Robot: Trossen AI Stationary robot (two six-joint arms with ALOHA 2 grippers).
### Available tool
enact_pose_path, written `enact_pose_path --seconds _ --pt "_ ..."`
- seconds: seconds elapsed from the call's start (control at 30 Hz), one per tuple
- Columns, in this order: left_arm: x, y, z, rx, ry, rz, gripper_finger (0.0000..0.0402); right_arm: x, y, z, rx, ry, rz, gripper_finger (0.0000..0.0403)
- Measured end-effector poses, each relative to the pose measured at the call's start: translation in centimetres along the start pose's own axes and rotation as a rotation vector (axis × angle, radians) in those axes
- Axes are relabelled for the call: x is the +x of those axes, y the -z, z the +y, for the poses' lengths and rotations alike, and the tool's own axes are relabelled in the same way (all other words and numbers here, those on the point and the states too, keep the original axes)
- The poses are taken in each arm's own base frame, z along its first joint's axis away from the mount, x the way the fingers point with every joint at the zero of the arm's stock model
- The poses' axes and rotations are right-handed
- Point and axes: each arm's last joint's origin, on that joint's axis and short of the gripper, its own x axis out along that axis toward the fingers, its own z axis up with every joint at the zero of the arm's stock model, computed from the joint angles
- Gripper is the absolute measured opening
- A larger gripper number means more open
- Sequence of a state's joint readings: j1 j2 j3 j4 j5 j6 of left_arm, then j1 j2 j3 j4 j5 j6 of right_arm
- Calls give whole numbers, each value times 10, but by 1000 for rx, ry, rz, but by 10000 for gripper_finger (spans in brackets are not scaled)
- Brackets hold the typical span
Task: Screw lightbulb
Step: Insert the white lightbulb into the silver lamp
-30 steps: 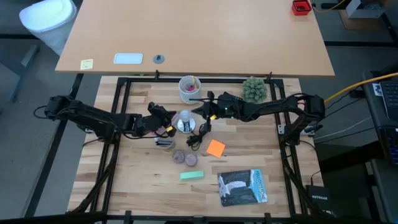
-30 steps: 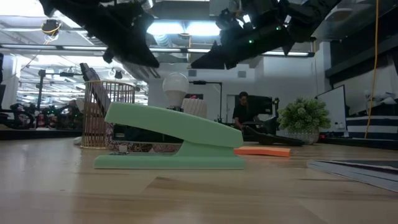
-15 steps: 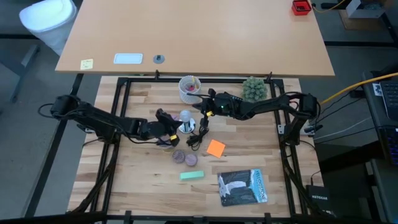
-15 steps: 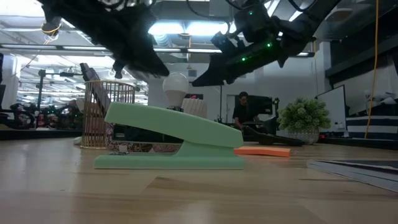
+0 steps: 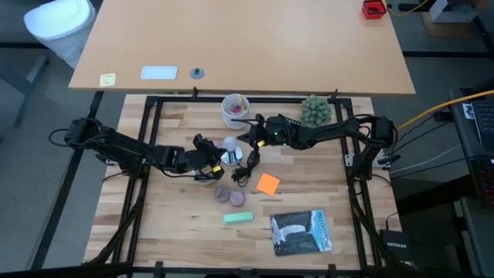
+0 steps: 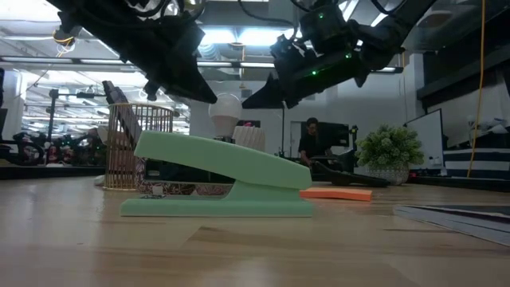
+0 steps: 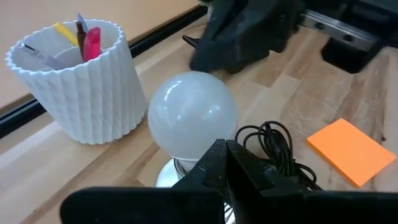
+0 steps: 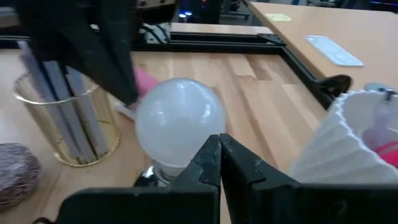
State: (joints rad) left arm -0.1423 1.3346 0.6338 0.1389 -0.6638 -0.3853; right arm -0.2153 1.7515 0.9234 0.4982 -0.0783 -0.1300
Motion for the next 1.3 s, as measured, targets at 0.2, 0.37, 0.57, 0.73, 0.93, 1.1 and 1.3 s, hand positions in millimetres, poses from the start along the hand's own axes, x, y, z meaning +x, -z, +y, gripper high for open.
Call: enact_pose_path --seconds 0.2,0.37,0.57,0.73,0.93,1.1,1.3 --pt "0 0 1 1 -27 -9 1 0 0 1 2 -38 -5 7" --pt "0 2 3 5 -59 1 1 0 0 2 3 -71 -4 7" --pt "0 4 4 -7 -92 9 1 0 0 12 -5 -96 3 7" --pt "0 4 5 -15 -121 -3 1 1 -1 21 -17 -116 4 7" --pt "0 3 6 -26 -136 -18 1 1 -1 22 -6 -124 3 7" --pt "1 2 7 -18 -162 -26 1 1 -3 22 3 -118 -16 7" --pt "-4 -3 9 -6 -176 -51 1 -3 -10 20 -10 -87 -44 7"
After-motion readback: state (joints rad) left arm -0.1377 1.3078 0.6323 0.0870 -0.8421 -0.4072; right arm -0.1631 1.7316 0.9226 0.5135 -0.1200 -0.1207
